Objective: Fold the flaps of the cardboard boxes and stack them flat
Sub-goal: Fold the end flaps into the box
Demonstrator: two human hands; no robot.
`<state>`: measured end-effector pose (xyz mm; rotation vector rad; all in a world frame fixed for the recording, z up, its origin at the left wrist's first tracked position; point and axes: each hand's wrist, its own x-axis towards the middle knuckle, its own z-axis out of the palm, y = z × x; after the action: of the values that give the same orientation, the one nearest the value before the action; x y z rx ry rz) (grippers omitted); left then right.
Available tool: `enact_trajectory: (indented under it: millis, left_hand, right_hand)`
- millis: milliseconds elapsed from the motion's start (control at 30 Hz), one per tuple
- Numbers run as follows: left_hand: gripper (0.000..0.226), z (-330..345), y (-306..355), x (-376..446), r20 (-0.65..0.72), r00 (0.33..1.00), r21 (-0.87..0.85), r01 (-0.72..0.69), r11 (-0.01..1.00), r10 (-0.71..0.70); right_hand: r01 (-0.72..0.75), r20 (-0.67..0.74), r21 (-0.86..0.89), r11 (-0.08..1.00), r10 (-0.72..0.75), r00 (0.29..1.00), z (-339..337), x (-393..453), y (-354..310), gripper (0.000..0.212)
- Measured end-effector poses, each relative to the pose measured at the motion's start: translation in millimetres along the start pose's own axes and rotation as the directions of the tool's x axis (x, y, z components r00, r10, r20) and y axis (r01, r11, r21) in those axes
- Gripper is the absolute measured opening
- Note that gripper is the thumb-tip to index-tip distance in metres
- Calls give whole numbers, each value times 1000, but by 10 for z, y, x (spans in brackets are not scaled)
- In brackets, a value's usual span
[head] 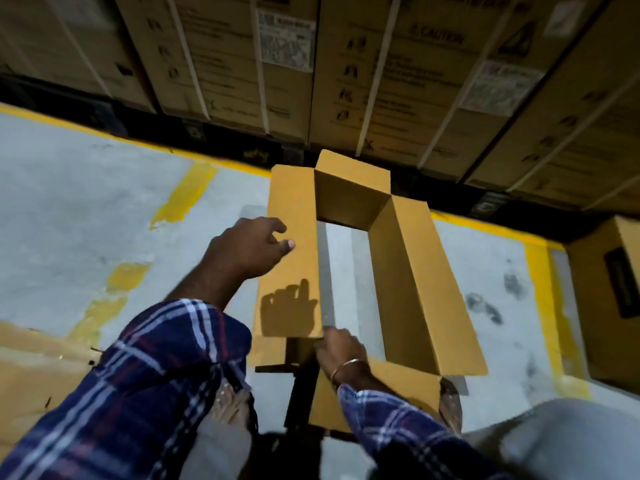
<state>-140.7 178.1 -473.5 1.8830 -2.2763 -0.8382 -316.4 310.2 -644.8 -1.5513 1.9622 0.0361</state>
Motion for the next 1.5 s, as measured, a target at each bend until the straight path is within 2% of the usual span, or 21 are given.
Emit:
enact_trajectory:
  millis: [100,167,233,300,367,433,467,533,600,667,733,800,833,867,967,1033,1200,1267,1400,1467,1500]
  left_hand:
    - [37,-145,45,-149,-175,985,-137,-32,990,8]
    - [39,-208,96,-271,-269,963,-218,-65,974,4]
    - [36,-218,187,-411,-325,946,-313,-117,943,10]
    - [26,-171,329,-642,-312,950,-453,-160,877,13]
    - [32,-90,519,-956,-191,981,-645,-103,757,-29]
    - [48,11,697,-1253,53,997,-759,71,647,-47]
    - [59,78,763,-1359,188,982,-763,169,624,-35]
    - [75,245,910,-1526,409,913,-690,303,657,9]
    - [84,458,1033,-1632,536,844,-654,413,634,4]
    - [101,682,1104,-1659,603,797,-688,538,487,-29]
    - [121,831,1114,-1583,585,811,-784,573,239,-24]
    - [127,861,1022,-1440,473,881,-875,467,-129,-23]
    - [125,838,1016,-1380,408,912,-884,385,-266,-35]
    - [119,814,1012,-1323,356,933,-883,320,-344,-47]
    - [87,769,1008,-1205,244,960,-925,188,-330,-137]
    - [63,722,1012,-1143,195,956,-939,116,-324,-221]
    - [31,569,983,-1053,169,947,-906,40,-421,-273]
    - [25,562,984,-1032,158,945,-910,27,-414,-286]
    - [21,591,1087,-1058,135,941,-931,12,-366,-311]
    - [18,595,1144,-1082,138,940,-928,13,-372,-313]
    - [17,590,1147,-1083,139,939,-927,12,-375,-315]
  right_hand:
    - [-44,-92,183,982,62,994,-584,44,217,24]
    - [-29,-121,336,941,74,990,-939,-4,280,19]
    - [41,-169,445,895,39,985,-1306,-106,244,28]
    - [153,-218,518,842,-43,975,-1659,-255,112,26]
    - [225,-205,548,806,-131,970,-1975,-465,38,21]
    - [278,-189,579,766,-206,960,-2180,-717,63,21]
    - [303,-194,608,734,-233,953,-2211,-791,122,17]
    - [364,-252,650,667,-263,931,-2208,-955,270,15]
    - [431,-312,635,640,-298,902,-2197,-1034,388,13]
    - [523,-362,591,614,-378,852,-2274,-1131,430,11]
    - [575,-390,576,582,-423,818,-2371,-1202,483,9]
    - [612,-398,562,556,-466,790,-2418,-1236,512,15]
    - [627,-407,568,533,-480,777,-2452,-1275,556,18]
    - [633,-406,574,519,-491,771,-2482,-1310,594,19]
    - [623,-364,583,521,-518,774,-2525,-1365,637,12]
    - [591,-303,602,537,-532,791,-2513,-1395,626,24]
    - [516,-171,455,726,-497,851,-2492,-1364,697,28]
    - [462,-200,332,823,-417,887,-2514,-1353,759,28]
    - [380,-298,50,924,-349,888,-2532,-1446,905,27]
    - [295,-410,-119,948,-317,855,-2510,-1600,982,32]
    - [277,-504,-174,945,-327,799,-2479,-1684,991,31]
